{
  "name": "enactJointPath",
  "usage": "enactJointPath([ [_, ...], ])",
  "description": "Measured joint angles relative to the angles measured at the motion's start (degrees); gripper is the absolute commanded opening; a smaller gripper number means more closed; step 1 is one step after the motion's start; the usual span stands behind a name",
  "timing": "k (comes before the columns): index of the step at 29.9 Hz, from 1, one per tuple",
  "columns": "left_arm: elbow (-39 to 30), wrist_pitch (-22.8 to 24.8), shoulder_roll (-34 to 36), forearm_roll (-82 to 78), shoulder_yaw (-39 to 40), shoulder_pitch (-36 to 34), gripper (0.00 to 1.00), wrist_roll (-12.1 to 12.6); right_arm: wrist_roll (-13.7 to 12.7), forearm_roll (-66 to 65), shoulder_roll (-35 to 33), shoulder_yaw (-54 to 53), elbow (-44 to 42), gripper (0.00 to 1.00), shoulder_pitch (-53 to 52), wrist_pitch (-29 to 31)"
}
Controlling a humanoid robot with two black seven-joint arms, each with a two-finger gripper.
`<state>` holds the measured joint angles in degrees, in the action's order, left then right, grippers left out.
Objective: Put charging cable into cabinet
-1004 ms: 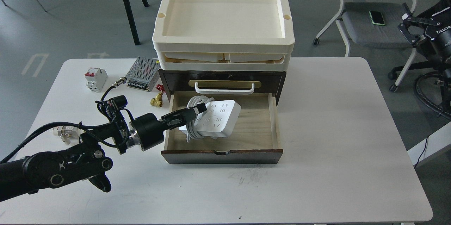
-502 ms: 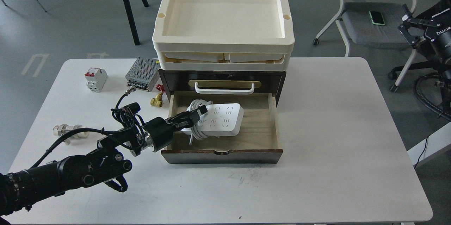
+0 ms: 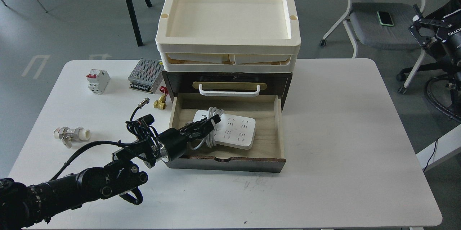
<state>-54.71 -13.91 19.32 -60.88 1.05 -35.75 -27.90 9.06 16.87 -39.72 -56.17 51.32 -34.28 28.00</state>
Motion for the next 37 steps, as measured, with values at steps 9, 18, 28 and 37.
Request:
enactJointPath([
  [9,-13.82,0.97,9.65,1.18,5.27,-0.08,0.94,-0.09,0.08,0.04,-0.09,0.00,0.01,1.00,0.07,0.00],
  [18,-27.58,7.11,27.15,8.71,10.55,1.96,0.94,-0.10,-0.04,-0.27,0.24,0.59,0.18,1.00,-0.16,0.00],
  [28,-16.87,40.65,31.78,39.35,40.36,0.14,0.95,-0.10,0.14,-0.35,2.16,1.31,-0.34,1.00,-5.01,0.00],
  [37,0.67,41.93,24.87,55.52,36.81,-9.46,0.97,-0.10,0.24,-0.11,5.13,1.32,-1.60,1.00,-3.30,0.00],
])
